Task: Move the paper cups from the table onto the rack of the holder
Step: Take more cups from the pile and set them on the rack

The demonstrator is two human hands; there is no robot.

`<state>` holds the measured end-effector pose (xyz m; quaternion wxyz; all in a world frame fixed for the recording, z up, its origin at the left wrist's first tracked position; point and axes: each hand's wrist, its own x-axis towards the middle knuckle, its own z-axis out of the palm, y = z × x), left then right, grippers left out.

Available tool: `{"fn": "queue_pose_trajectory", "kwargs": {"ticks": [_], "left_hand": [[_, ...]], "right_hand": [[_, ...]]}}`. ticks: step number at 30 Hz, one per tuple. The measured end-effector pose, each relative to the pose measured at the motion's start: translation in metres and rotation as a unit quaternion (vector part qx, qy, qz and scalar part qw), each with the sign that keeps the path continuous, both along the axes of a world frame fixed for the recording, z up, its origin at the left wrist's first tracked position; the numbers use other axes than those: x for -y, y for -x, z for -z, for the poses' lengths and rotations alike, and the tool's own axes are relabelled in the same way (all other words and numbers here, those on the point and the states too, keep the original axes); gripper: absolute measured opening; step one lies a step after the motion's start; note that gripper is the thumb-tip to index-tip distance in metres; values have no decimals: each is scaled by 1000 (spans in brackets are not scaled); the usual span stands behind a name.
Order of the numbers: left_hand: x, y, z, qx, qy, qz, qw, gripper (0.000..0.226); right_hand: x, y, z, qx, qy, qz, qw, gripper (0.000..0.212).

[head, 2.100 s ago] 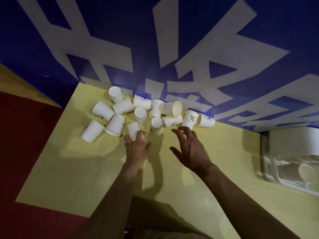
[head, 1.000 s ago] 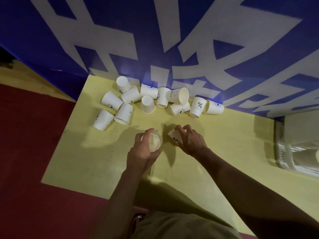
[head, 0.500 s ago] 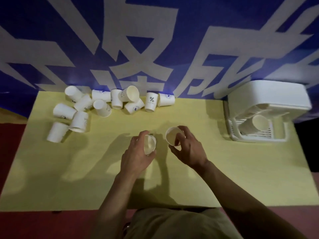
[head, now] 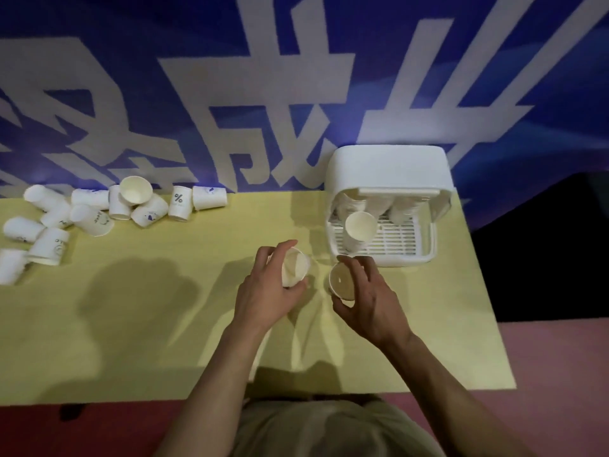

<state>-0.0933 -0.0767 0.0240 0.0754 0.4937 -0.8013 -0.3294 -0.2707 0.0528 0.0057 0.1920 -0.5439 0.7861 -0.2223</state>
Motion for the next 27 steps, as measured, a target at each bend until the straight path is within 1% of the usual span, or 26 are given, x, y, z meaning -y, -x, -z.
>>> {"fn": "queue_pose_trajectory", "kwargs": {"ticks": [3,7,8,12,15,17,20,27], "left_hand": [[-24,48,-14,15,35,23,999,66],[-40,98,-25,63,118,78,988,65],[-42,108,-26,73,126,91,985,65],[-46,138,-28,78,120,107,984,61],[-45,157,-27,46,124,118,984,61],[-46,174,-29,33,146,133,980,62],[-49,207,-25,50,184,160,969,62],[-32,264,16,117,150,205,960,66]], "right_hand": [[-26,41,-8,2,-1,10,1000,63],[-44,81,-13,-17,-28,7,999,61],[-47,89,-14,-22,-33,7,999,61],[-52,115,-14,-21,-39,10,999,60],[-53,130,-14,-8,-34,7,999,58],[-54,142,-14,-3,-29,4,1000,56],[-58,162,-13,6,-20,11,1000,57],[-63,208,-3,13,-32,33,999,59]]}}
